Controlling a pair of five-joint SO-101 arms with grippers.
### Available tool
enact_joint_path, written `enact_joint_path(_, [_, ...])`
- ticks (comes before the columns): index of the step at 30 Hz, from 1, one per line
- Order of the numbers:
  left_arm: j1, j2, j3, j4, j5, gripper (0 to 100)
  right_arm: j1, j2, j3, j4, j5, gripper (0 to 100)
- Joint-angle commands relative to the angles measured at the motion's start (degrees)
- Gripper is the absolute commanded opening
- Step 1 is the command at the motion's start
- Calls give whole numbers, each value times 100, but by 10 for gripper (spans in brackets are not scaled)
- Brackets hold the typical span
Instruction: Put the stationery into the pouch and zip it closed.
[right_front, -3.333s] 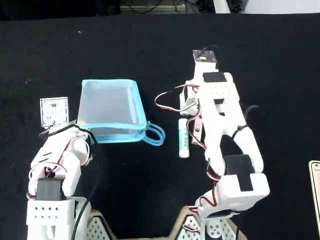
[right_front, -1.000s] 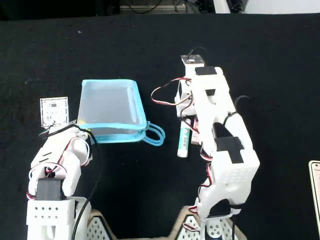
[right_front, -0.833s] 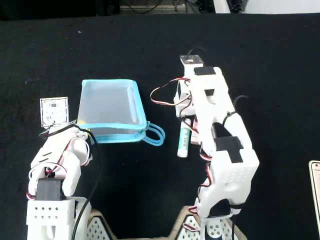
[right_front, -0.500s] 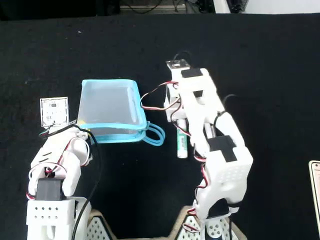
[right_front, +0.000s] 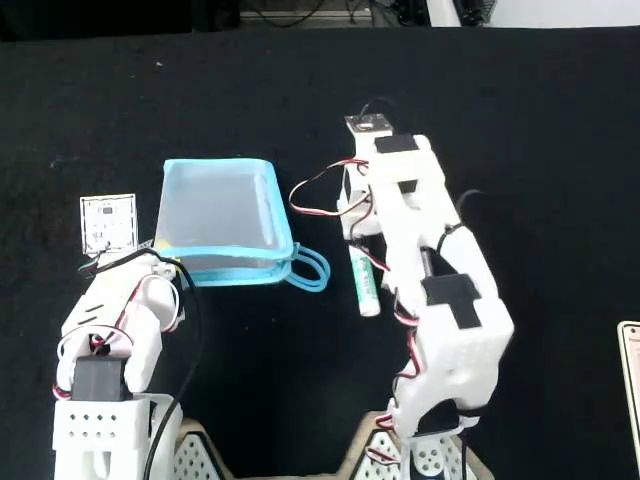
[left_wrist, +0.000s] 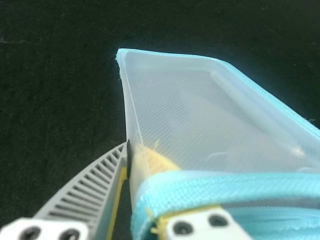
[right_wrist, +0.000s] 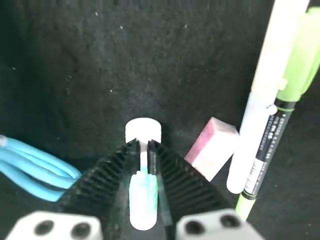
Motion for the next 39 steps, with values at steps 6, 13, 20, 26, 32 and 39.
enact_joint_path(6, [4,-79,-127,-88,-62,30,62,-1358,1015,-844,35,72])
enact_joint_path(13, [4,-79,-119,-88,-62,30,-220,-796,813,-835,62,166])
enact_joint_path(20, [4,-79,-119,-88,-62,30,-369,127,224,-730,62,165])
enact_joint_path(26, [4,-79,-119,-88,-62,30,-9,242,-259,-211,18,25])
enact_joint_path(32, [4,-79,-119,-88,-62,30,334,-734,312,-448,-237,10])
enact_joint_path(39, [4,-79,-119,-88,-62,30,325,-2404,1938,-1723,-308,11])
